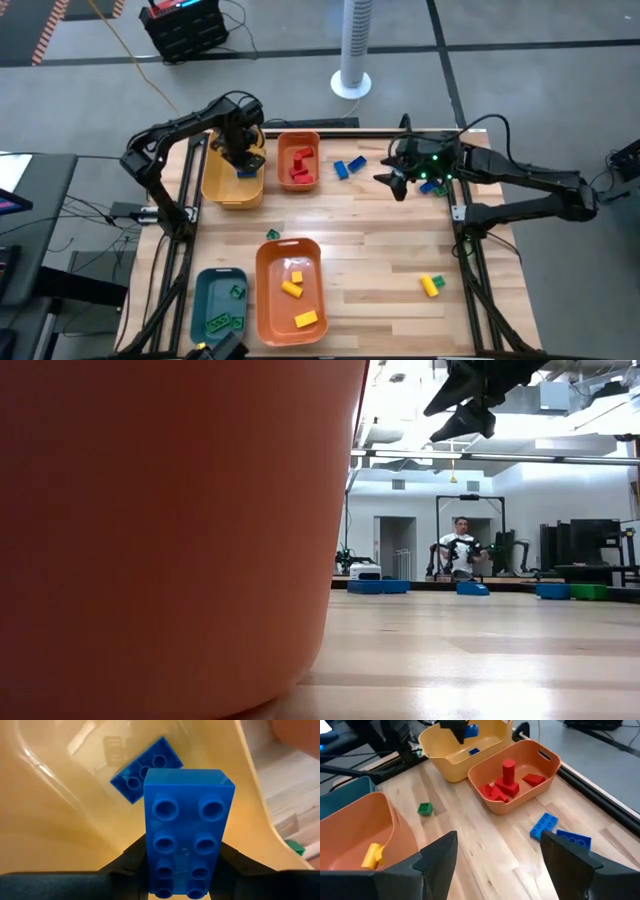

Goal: Sort blocks
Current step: Put the blue game piece into the yellow bin

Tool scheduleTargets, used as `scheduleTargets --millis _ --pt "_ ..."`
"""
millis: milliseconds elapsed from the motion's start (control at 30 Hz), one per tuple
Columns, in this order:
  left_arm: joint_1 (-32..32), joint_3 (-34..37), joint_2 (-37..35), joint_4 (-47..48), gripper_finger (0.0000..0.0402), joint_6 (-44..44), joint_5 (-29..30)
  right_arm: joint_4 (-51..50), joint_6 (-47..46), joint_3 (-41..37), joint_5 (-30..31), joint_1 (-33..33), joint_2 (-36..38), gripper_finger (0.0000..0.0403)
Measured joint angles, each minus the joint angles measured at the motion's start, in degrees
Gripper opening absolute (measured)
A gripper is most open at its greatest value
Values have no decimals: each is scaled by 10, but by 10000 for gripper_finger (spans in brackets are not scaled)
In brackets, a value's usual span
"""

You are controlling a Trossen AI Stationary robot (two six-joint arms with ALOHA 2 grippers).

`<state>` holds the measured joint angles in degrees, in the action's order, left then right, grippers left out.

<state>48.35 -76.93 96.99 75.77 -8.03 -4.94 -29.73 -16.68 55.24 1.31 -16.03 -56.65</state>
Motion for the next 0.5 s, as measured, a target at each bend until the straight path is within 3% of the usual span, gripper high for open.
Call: scheduleTargets --millis 67,267,500 --pt "0 0 0 2 142 3 1 -1 -3 0 2 -1 -1 291" --pt "0 0 0 16 262 9 1 1 -5 0 3 -1 -1 291" --pt "-4 -44 0 56 275 24 5 2 -14 0 15 -1 0 291"
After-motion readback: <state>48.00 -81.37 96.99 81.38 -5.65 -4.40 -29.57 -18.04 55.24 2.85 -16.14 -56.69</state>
